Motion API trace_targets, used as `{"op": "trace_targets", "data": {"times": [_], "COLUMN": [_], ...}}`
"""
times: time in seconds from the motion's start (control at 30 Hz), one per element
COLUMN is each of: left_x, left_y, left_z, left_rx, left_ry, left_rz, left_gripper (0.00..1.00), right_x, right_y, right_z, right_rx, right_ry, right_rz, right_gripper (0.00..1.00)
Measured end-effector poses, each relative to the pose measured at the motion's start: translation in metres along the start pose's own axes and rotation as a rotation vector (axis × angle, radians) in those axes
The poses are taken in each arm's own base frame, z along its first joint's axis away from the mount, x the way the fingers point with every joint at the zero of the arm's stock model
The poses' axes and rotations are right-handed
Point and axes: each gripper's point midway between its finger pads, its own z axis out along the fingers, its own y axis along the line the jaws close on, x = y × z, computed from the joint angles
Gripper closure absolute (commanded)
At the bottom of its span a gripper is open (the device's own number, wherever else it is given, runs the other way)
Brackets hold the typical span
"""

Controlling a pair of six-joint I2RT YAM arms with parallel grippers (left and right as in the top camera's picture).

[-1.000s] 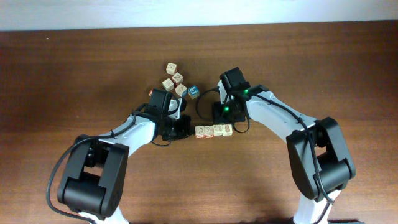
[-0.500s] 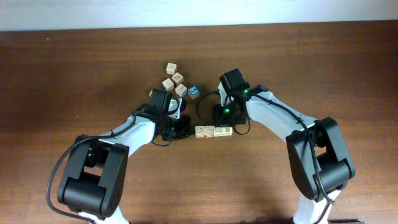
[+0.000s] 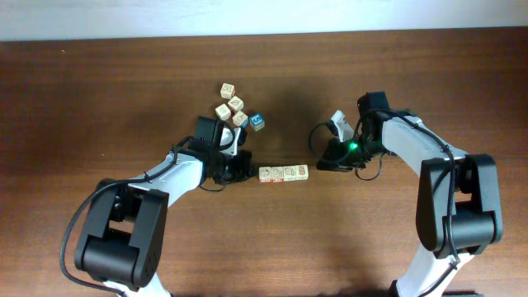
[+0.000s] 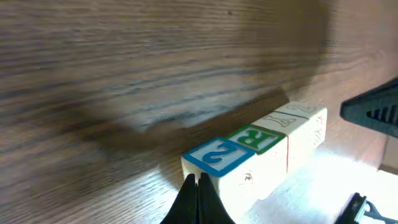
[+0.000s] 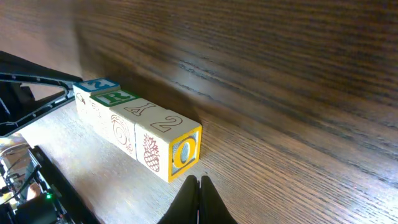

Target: Rotate 4 blocks

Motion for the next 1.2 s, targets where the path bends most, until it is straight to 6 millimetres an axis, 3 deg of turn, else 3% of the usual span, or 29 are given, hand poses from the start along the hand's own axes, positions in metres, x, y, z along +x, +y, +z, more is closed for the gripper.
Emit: {"op": "trace_targets", "data": {"times": [0.4,0.57,0.9,1.2], "left_x": [0.008,0.008,0.005,0.004], "left_y": [-0.006,-0.006,-0.007,-0.005], "left_z": [0.0,0.0,0.0,-0.001], "left_rx": [0.037,0.038,0.041,0.036], "left_ry": [0.037,0.035,0.026,0.022], "left_rz": [0.016,0.017,0.024,0.019], "left_gripper": [1.0,1.0,1.0,1.0], "right_x": [0.008,0.002,0.007,0.008], "right_y": [-0.003,0.007,-0.004,0.007], "right_z": [0.004,0.012,0.021,0.029], "right_rx": [-0.001,-0.002,0.023,0.021], "right_ry": [0.016,0.002,-0.006,0.003], "right_rz": [0.025,-0.031,-0.001,-0.002], "right_gripper": [0.96,0.96,0.96,0.96]}}
